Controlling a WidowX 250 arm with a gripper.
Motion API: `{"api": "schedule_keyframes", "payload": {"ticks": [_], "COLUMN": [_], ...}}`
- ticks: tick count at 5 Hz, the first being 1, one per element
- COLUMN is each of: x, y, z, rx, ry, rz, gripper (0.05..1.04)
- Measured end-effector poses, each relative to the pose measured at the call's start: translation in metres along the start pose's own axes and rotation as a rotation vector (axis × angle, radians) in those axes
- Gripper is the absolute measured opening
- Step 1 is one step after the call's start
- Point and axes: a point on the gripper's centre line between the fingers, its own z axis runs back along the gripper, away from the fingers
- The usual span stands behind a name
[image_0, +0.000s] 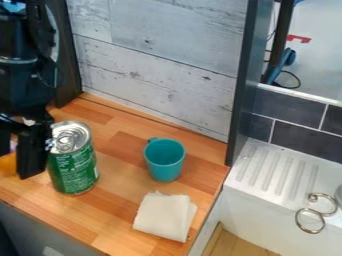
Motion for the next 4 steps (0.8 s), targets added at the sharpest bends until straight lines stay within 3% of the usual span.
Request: {"api": "schedule_keyframes", "payload": {"ticks": [1, 2, 3, 4], "x": [-0.013, 0.001, 0.012, 0.023], "y": [0.011, 0.015, 0.027, 0.031], "z": [-0.015, -0.035, -0.048, -0.064], "rx": [-0.017, -0.028, -0.058, -0.053], "ry": [0.078, 0.112, 0.04, 0.04], "rz": [0.036, -0.011, -0.043, -0.075], "gripper": [1.004, 1.004, 1.004, 1.004]}}
